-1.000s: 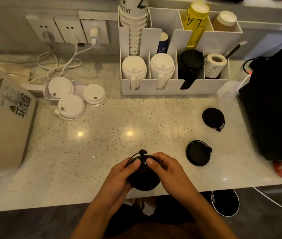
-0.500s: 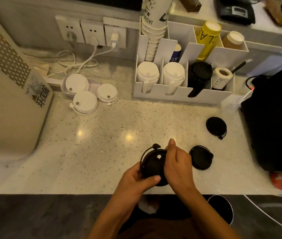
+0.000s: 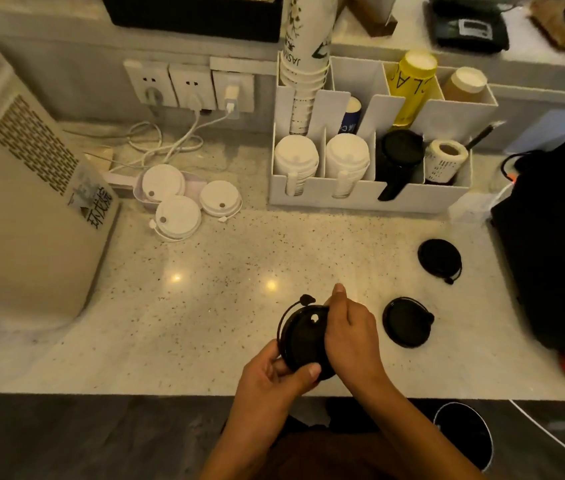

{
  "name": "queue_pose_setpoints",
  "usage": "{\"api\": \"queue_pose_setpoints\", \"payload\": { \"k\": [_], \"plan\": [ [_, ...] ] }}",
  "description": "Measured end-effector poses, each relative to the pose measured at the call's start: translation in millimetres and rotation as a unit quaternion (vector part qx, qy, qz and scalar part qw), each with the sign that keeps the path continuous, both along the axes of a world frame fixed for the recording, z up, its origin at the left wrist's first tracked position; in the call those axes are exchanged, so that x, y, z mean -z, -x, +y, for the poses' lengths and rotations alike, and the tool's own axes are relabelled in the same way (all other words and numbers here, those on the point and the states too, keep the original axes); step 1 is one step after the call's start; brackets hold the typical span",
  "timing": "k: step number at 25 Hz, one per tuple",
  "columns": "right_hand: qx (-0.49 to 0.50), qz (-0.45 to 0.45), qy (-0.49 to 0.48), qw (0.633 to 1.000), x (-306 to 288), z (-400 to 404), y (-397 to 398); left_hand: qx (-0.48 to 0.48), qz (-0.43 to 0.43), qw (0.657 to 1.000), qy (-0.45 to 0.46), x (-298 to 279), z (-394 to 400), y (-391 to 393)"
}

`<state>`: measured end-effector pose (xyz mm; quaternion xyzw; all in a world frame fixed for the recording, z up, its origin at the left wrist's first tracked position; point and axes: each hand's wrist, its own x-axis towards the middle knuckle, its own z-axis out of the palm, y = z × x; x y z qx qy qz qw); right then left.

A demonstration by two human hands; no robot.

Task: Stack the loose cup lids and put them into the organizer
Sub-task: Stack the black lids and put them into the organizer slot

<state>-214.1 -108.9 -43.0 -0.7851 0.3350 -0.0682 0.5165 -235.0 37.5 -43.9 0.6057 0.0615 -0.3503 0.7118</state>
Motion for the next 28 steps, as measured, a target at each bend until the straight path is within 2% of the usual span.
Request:
{"api": "queue_pose_setpoints", "payload": {
  "k": [8,10,14,19,22,24,28],
  "plan": [
    [0.147,-0.042,-0.078,0.985,3.4,-65.0,39.7,0.034,0.027,0.998,-0.050,6.9,-81.1,35.3],
    [0.166,-0.032,-0.108,0.980,8.1,-80.7,50.4,0.049,0.024,0.997,-0.059,6.8,-95.2,38.4],
    [0.181,-0.013,-0.103,0.978,15.8,-114.4,69.6,0.097,0.026,0.993,-0.064,3.5,-126.5,45.0],
    [0.119,0.029,-0.166,0.978,20.8,-164.6,95.9,0.090,0.032,0.994,-0.052,0.7,-166.9,47.6],
    [0.102,-0.007,-0.181,0.978,20.3,-188.6,112.5,0.093,0.003,0.993,-0.073,0.7,-186.6,43.7],
    [0.057,-0.027,-0.218,0.974,20.5,-205.1,123.6,0.107,-0.011,0.992,-0.070,2.0,-196.9,42.4],
    [-0.002,-0.051,-0.392,0.919,21.5,-230.7,145.8,0.121,-0.020,0.991,-0.054,-1.2,-209.1,38.7]
  ]
}}
